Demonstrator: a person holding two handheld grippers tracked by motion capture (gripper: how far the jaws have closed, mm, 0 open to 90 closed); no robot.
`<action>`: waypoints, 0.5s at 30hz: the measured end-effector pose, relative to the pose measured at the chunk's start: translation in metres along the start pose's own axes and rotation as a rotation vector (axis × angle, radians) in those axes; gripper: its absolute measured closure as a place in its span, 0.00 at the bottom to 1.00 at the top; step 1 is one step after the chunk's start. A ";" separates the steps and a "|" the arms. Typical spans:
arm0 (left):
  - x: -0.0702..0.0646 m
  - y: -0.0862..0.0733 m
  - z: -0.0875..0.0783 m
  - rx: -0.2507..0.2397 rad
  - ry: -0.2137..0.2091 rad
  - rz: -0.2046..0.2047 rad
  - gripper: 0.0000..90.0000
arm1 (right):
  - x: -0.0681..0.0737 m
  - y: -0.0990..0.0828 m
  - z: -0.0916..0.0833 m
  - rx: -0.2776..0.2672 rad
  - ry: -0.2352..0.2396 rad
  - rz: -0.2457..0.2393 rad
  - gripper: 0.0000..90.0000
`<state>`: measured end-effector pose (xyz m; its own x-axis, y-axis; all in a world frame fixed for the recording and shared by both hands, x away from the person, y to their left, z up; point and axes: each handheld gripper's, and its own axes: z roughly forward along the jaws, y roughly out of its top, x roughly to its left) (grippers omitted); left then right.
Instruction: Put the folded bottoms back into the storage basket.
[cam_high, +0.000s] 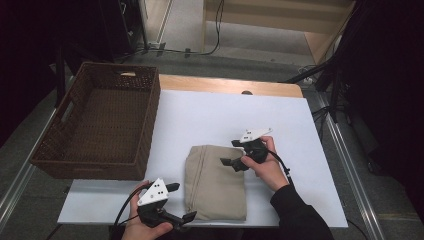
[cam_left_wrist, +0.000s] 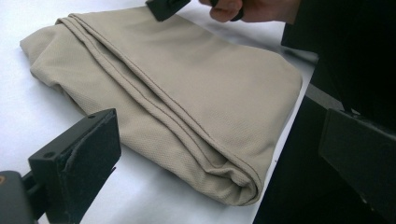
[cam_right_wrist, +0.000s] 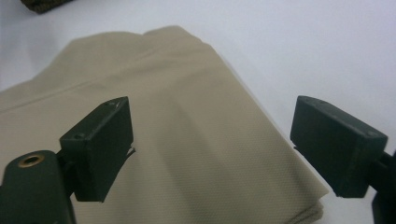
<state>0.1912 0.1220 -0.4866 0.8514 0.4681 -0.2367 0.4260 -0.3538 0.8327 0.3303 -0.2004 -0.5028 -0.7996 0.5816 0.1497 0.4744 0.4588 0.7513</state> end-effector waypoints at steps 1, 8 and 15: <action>0.000 0.000 0.000 -0.001 0.000 0.001 0.00 | 0.000 0.000 0.000 0.000 0.000 0.000 0.13; 0.000 0.000 0.001 0.000 -0.002 -0.001 0.00 | -0.005 -0.004 0.012 0.051 0.008 -0.021 0.14; 0.000 0.000 0.001 0.007 -0.004 0.004 0.00 | -0.004 0.003 0.023 0.098 0.020 -0.048 0.14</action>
<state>0.1913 0.1211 -0.4876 0.8542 0.4636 -0.2356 0.4250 -0.3615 0.8299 0.3435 -0.1862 -0.5156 -0.8289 0.5443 0.1292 0.4686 0.5495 0.6918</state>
